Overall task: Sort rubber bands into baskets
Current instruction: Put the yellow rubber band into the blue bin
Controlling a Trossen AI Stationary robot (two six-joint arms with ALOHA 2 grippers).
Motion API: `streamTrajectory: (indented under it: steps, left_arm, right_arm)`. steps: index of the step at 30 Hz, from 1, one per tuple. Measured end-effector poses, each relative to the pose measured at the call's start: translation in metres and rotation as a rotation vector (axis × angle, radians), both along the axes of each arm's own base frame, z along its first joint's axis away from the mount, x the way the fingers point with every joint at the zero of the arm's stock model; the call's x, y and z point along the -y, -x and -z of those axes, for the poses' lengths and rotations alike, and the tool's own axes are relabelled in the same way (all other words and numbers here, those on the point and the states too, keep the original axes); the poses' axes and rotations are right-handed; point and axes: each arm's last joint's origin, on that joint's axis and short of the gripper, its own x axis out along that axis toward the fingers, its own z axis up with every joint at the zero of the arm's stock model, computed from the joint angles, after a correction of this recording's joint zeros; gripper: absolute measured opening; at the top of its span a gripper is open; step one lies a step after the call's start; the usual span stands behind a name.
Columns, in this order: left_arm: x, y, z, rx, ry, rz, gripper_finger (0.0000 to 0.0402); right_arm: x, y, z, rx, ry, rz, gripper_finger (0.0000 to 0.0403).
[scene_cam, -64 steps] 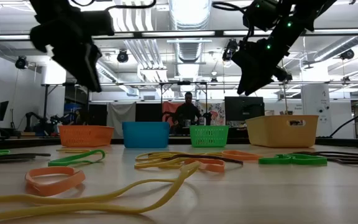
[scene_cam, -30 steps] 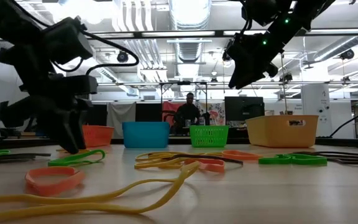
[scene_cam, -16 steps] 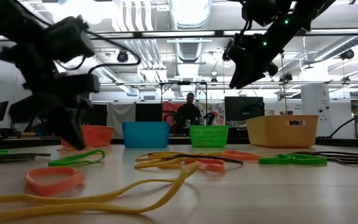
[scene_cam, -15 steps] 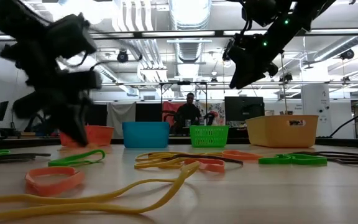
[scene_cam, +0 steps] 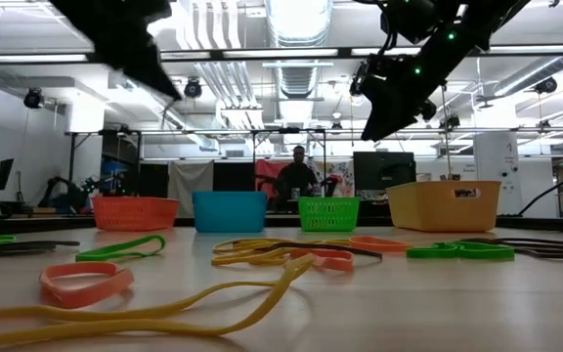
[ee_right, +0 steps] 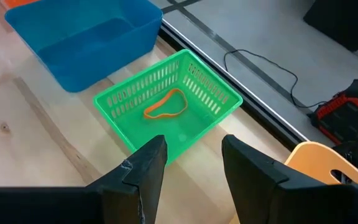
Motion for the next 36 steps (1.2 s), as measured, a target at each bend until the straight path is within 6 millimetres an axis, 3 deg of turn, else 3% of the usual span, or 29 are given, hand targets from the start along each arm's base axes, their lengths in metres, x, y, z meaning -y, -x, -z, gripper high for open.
streamTrajectory:
  steps: [7, 15, 18, 27, 36]
  left_arm:
    - [-0.014, 0.017, -0.037, 0.181, -0.098, -0.181, 0.0000]
    - [-0.049, 0.014, -0.041, 0.293, -0.013, -0.229, 0.0000]
    - [-0.068, 0.005, -0.035, 0.328, 0.033, -0.218, 0.0000]
    - [-0.122, -0.033, 0.014, 0.270, 0.087, -0.264, 0.0000]
    - [-0.134, -0.043, 0.037, 0.242, 0.174, -0.339, 0.0000]
  right_arm:
    - [0.003, -0.004, -0.006, 0.033, 0.072, -0.040, 0.0151]
    - [0.020, 0.001, -0.009, 0.026, 0.114, -0.003, 0.0151]
    - [0.026, 0.004, -0.007, 0.018, 0.116, 0.020, 0.0151]
    - [0.041, 0.015, 0.000, -0.015, 0.112, 0.076, 0.0151]
    - [0.045, 0.017, 0.000, -0.012, 0.106, 0.087, 0.0151]
